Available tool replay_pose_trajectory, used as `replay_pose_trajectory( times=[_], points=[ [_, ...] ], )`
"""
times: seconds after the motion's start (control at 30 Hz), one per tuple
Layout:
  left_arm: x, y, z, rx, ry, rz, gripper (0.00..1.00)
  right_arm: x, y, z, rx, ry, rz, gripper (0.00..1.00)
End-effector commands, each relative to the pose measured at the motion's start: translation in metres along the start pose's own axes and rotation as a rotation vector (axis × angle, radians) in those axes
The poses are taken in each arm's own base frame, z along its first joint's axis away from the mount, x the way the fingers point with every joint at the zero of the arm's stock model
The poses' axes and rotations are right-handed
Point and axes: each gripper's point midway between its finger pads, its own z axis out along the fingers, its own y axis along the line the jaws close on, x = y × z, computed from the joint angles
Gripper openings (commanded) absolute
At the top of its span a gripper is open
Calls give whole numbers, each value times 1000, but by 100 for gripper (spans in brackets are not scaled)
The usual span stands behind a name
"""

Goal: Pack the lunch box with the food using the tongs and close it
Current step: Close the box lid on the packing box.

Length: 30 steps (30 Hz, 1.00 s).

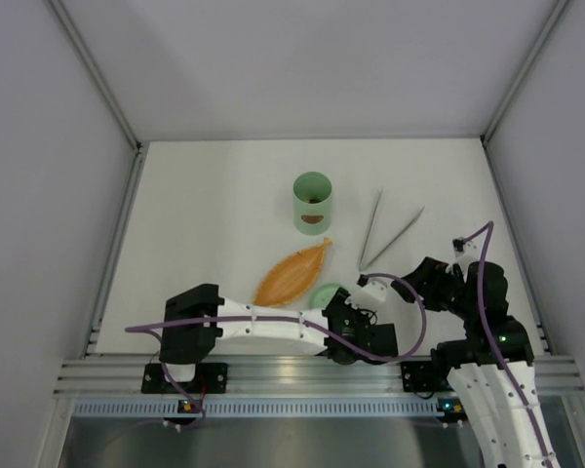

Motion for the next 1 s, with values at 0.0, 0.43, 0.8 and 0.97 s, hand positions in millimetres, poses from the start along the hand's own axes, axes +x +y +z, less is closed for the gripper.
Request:
replay_pose_trajectory(
  times=[0.0,0.43,0.8,0.97],
  points=[
    [-12,11,3,-73,-47,59,50,-27,21,-10,-58,-97,-47,74],
    [-8,-14,25,92,-28,67,45,-41,21,-30,-7,-174,-51,75],
    [-6,-29,28,149,-21,84,44,-43,19,-36,12,-198,-59,78],
    [0,-26,31,128,-6,94,44,-43,20,-36,9,-200,-57,78]
  ],
)
